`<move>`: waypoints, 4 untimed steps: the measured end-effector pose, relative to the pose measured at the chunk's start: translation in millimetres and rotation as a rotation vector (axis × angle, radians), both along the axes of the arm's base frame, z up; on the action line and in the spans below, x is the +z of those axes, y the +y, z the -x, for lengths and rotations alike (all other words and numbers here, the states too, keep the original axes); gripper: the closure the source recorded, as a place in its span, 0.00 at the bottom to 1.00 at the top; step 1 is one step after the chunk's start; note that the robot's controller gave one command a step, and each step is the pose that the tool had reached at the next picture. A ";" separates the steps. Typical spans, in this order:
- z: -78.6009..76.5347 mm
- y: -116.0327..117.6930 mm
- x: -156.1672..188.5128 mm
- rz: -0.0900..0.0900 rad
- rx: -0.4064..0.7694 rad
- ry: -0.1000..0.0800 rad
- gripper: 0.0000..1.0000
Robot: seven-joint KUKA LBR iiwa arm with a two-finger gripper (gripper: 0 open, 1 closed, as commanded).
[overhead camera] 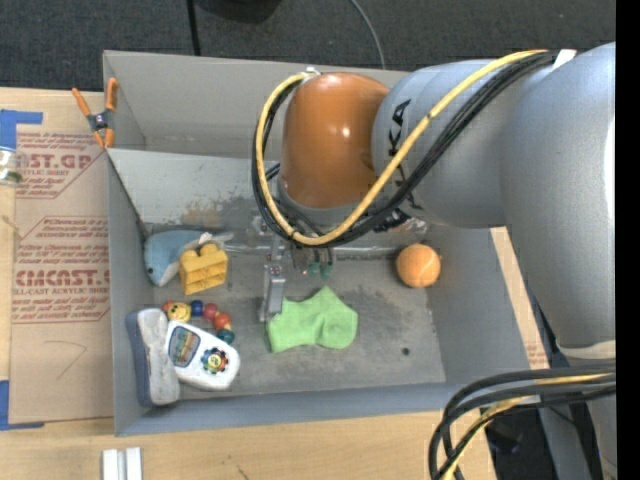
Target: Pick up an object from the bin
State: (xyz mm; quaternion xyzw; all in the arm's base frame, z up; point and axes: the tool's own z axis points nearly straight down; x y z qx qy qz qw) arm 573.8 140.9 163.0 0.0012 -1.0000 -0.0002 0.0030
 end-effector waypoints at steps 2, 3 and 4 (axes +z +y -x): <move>2.6 -11.1 -7.5 -0.003 0.048 -0.014 0.00; 37.7 -54.1 -44.5 -0.002 0.051 -0.008 0.00; 37.1 -62.6 -69.7 -0.002 -0.004 -0.010 0.00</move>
Offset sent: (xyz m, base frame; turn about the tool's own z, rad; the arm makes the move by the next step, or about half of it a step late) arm -0.0305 -0.0843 -0.0864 -0.2524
